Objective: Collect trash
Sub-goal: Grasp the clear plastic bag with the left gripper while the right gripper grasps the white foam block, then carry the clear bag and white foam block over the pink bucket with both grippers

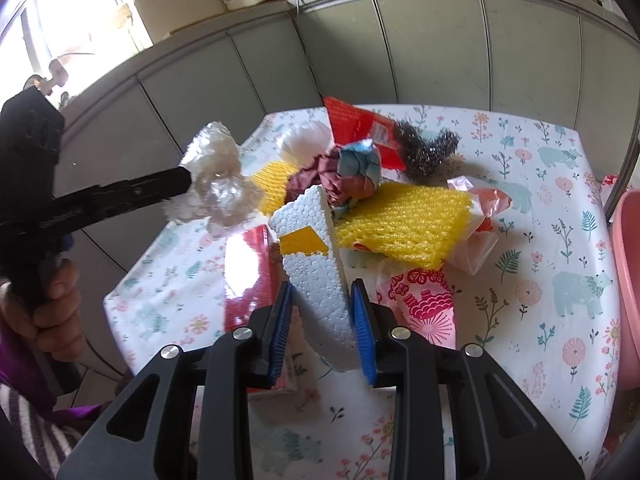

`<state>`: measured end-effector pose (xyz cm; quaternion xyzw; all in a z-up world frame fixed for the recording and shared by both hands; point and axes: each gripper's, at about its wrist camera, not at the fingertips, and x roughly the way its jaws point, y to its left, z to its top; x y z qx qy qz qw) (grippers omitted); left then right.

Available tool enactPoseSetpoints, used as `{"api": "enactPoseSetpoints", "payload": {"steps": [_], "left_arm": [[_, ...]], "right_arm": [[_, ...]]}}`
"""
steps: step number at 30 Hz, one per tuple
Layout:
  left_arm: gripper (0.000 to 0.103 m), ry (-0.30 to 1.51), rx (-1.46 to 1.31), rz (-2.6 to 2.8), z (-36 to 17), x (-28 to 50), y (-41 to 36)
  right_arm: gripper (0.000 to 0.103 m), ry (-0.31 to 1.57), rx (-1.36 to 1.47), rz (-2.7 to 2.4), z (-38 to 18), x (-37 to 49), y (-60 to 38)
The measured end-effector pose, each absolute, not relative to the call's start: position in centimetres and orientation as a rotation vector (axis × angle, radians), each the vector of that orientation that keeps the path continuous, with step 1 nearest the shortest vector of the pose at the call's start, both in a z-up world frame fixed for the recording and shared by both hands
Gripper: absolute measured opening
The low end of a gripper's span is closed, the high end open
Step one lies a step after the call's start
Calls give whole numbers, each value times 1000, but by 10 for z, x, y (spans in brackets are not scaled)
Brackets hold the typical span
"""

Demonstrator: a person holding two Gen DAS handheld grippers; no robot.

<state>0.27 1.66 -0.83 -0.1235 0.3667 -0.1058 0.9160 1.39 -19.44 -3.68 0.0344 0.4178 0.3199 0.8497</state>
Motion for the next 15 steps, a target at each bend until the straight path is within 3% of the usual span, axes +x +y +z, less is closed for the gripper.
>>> {"api": "enactPoseSetpoints", "payload": {"steps": [15], "left_arm": [[7, 651, -163, -398, 31, 15, -58]], "right_arm": [[31, 684, 254, 385, 9, 15, -318]]}}
